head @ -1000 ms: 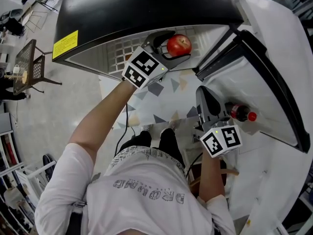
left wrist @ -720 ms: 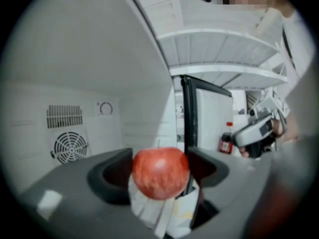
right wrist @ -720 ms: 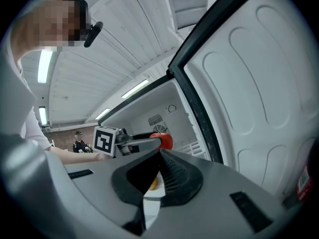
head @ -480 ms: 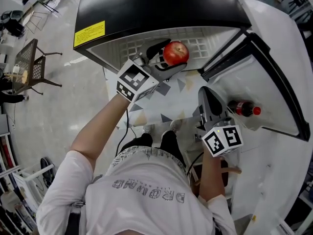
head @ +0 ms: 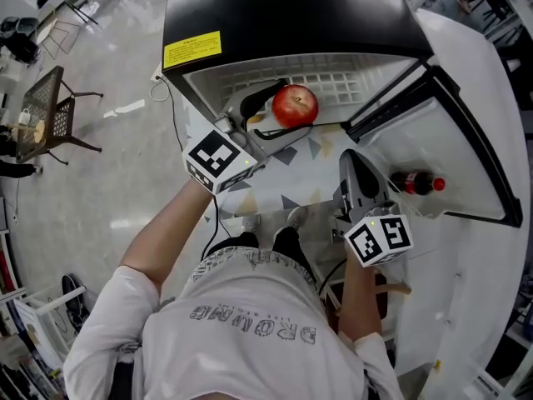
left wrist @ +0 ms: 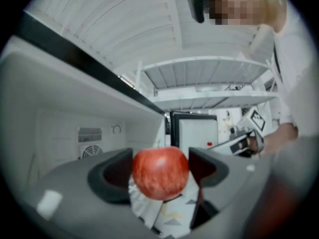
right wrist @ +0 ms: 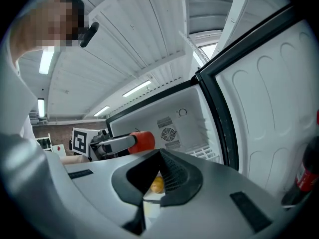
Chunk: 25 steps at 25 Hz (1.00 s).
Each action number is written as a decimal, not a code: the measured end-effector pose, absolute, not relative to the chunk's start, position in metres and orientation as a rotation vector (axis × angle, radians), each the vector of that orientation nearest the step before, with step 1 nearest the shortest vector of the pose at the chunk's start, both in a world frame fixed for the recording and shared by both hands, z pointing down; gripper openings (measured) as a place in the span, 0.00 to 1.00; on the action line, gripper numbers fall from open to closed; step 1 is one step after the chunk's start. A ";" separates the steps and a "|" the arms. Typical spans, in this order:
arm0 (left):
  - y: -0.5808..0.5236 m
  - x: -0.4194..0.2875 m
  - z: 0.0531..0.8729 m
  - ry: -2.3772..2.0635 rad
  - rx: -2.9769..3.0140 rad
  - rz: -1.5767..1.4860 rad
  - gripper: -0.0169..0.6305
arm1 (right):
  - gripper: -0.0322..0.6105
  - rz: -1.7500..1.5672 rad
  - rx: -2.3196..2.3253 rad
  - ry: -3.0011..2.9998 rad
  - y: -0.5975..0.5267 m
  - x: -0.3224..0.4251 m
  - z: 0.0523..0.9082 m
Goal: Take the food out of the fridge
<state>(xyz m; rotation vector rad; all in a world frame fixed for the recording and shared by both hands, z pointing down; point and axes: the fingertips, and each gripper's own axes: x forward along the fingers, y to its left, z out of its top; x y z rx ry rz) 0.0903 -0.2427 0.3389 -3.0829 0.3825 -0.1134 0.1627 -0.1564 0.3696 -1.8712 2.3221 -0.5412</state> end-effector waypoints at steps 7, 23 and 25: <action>-0.231 0.058 0.342 0.370 -3.119 -0.068 0.57 | 0.05 -0.518 -1.901 2.313 -0.151 0.151 0.363; -0.204 0.020 0.355 0.372 -3.182 -0.026 0.57 | 0.05 -0.499 -1.944 2.336 -0.142 0.134 0.362; -0.203 0.016 0.354 0.379 -3.180 -0.024 0.57 | 0.05 -0.493 -1.944 2.339 -0.142 0.132 0.361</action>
